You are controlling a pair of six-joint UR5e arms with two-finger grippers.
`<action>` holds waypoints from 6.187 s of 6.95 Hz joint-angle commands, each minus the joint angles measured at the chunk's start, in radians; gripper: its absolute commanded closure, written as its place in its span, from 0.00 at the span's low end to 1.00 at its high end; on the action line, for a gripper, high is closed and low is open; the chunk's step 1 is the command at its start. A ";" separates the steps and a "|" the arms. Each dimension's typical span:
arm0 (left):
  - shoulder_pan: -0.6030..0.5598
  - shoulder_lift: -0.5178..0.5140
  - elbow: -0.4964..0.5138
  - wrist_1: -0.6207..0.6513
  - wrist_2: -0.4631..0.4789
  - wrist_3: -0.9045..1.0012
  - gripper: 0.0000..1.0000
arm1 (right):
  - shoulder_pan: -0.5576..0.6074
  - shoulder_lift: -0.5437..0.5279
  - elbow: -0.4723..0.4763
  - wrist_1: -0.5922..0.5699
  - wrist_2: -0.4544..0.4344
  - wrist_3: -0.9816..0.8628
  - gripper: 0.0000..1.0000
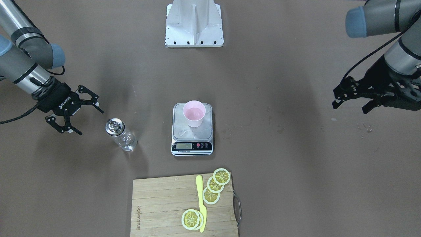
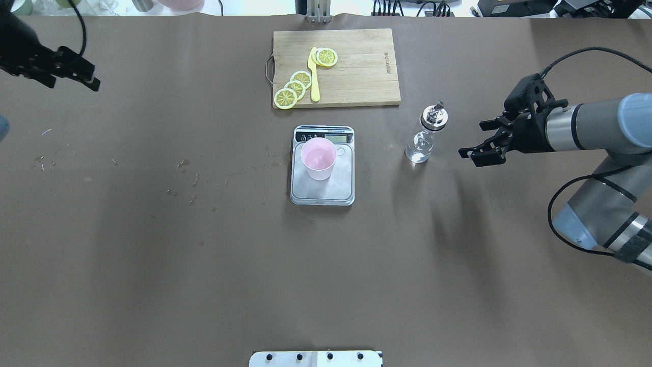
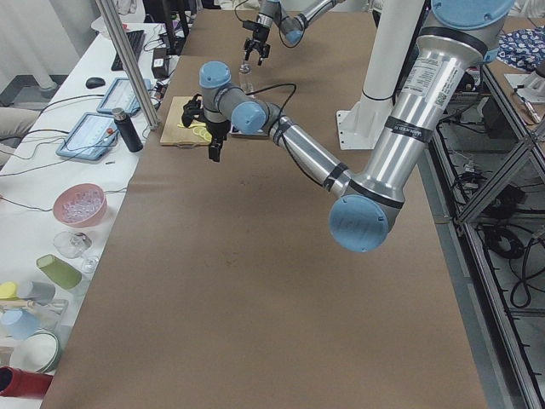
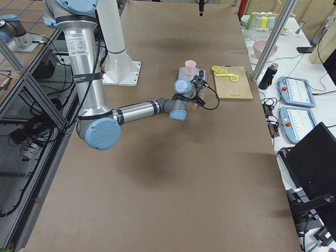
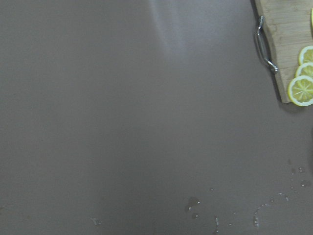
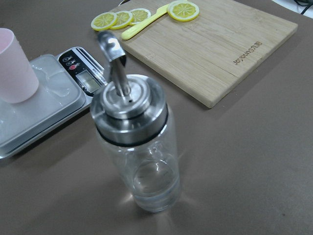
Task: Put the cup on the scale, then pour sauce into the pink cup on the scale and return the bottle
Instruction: 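Withdraw the left gripper from the cup while the right gripper approaches the bottle, then lower the right gripper around the glass sauce bottle, then close the right gripper on the glass sauce bottle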
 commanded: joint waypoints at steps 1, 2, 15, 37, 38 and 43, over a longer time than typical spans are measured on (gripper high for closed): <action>-0.084 0.119 0.015 -0.067 -0.002 0.141 0.03 | -0.052 0.000 0.008 0.004 -0.053 0.026 0.00; -0.113 0.125 0.035 -0.068 -0.002 0.177 0.03 | -0.072 0.002 0.009 0.002 -0.071 0.027 0.00; -0.124 0.115 0.045 -0.064 0.003 0.178 0.03 | -0.140 0.051 0.002 0.007 -0.283 0.050 0.00; -0.123 0.115 0.040 -0.064 0.007 0.175 0.03 | -0.140 0.132 -0.058 0.002 -0.329 0.112 0.50; -0.123 0.116 0.040 -0.064 0.007 0.175 0.03 | -0.140 0.132 -0.060 0.002 -0.329 0.112 0.62; -0.123 0.119 0.040 -0.066 0.007 0.175 0.03 | -0.134 0.152 -0.054 -0.063 -0.350 0.152 1.00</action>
